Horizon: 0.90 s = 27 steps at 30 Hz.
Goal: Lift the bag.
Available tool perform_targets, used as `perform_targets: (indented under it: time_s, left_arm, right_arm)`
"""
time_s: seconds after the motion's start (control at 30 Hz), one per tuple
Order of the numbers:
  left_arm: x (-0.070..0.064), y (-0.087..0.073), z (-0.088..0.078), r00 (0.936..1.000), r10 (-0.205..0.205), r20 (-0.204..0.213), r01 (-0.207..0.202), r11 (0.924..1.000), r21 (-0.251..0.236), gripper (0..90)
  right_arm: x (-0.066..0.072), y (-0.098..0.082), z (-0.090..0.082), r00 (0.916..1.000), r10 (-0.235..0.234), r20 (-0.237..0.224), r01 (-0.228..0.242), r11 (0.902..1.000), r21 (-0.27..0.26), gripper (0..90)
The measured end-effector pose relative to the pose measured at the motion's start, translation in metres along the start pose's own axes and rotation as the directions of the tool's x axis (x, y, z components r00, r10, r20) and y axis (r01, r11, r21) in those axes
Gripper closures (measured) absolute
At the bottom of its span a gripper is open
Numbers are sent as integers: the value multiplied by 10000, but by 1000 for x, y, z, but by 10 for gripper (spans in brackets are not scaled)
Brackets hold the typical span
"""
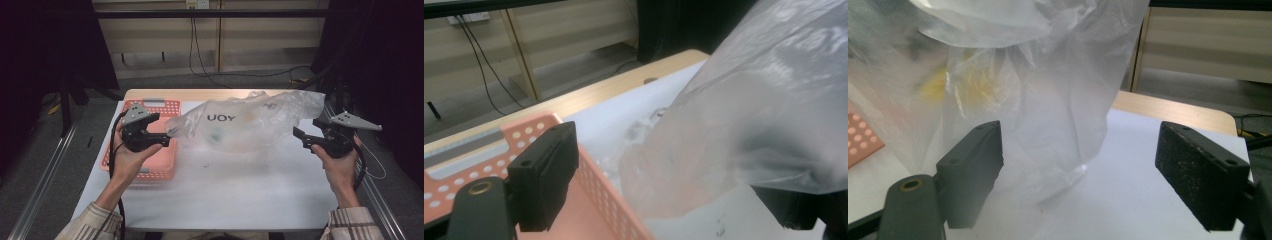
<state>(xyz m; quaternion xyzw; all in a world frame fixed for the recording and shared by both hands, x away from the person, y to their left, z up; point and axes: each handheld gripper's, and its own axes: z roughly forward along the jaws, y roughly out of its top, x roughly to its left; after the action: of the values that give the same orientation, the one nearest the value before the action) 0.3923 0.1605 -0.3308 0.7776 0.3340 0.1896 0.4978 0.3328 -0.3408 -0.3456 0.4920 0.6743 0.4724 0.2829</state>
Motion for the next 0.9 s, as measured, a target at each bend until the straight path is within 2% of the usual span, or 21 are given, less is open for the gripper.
perform_targets:
  time_s: [0.23, 0.37, 0.43, 0.53, 0.67, 0.77, 0.9]
  left_arm:
    - [-7, -19, -16, 9995, 325, 44, -326, 9993, 198, 159]
    - [-10, -32, -28, 9987, 512, 48, -513, 9982, 299, 154]
    - [-12, -38, -36, 9986, 521, -23, -520, 9981, 317, 154]
    - [-15, -46, -46, 9986, 482, -228, -476, 9985, 261, 154]
    - [-18, -58, -55, 9987, 182, -478, -171, 9996, 239, 146]
    - [-18, -67, -63, 9979, 77, -644, -63, 9997, 225, 145]
    - [-22, -72, -74, 9957, 57, -919, -45, 9999, 132, 125]
  right_arm:
    - [0, -16, -18, 9998, -126, 166, 124, 9999, 97, 208]
    - [-1, -23, -28, 9998, 122, 172, -123, 9999, 72, 215]
    - [-1, -26, -31, 9996, 88, 257, -90, 9999, 100, 218]
    - [1, -34, -34, 9996, 82, 261, -89, 9996, 286, 219]
    - [4, -48, -38, 9997, 123, 205, -134, 9984, 545, 225]
    - [5, -59, -46, 9994, 71, 342, -95, 9974, 709, 229]
    - [1, -73, -57, 9970, 344, 694, -389, 9971, 659, 229]
